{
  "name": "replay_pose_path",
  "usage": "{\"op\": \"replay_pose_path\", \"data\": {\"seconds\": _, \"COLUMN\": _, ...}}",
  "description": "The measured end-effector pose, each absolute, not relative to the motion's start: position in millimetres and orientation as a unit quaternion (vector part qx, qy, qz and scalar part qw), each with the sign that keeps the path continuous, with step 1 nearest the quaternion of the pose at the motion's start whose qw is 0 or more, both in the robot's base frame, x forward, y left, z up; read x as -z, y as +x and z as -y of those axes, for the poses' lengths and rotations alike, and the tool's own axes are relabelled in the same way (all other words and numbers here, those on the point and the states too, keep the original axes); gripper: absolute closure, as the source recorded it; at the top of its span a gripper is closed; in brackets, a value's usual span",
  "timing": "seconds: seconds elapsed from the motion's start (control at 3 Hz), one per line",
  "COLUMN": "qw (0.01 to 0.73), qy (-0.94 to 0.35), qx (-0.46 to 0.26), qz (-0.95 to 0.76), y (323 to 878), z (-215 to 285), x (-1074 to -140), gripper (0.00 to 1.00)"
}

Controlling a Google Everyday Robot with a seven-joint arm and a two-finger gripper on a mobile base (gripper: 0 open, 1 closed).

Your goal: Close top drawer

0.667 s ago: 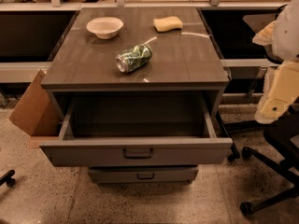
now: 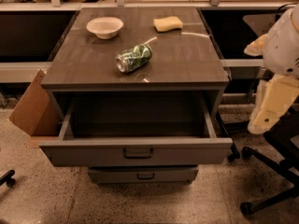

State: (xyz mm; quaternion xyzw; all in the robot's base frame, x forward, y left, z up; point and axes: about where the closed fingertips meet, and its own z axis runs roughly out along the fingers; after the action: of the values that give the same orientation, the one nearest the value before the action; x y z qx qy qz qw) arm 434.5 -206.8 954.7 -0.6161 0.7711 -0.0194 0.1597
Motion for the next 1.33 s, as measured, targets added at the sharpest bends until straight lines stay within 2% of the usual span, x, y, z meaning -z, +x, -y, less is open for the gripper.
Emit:
{"op": "replay_pose_path", "data": {"seconds": 0.67, "qw": 0.119, "qy": -0.657, "qx": -0.042, "qz": -0.744, "y": 416, "z": 168, "x": -852, "gripper": 0.00}}
{"op": "replay_pose_path", "data": {"seconds": 1.33, "qw": 0.108, "qy": -0.666, "qx": -0.049, "qz": -0.736, "y": 411, "z": 159, "x": -832, "gripper": 0.00}}
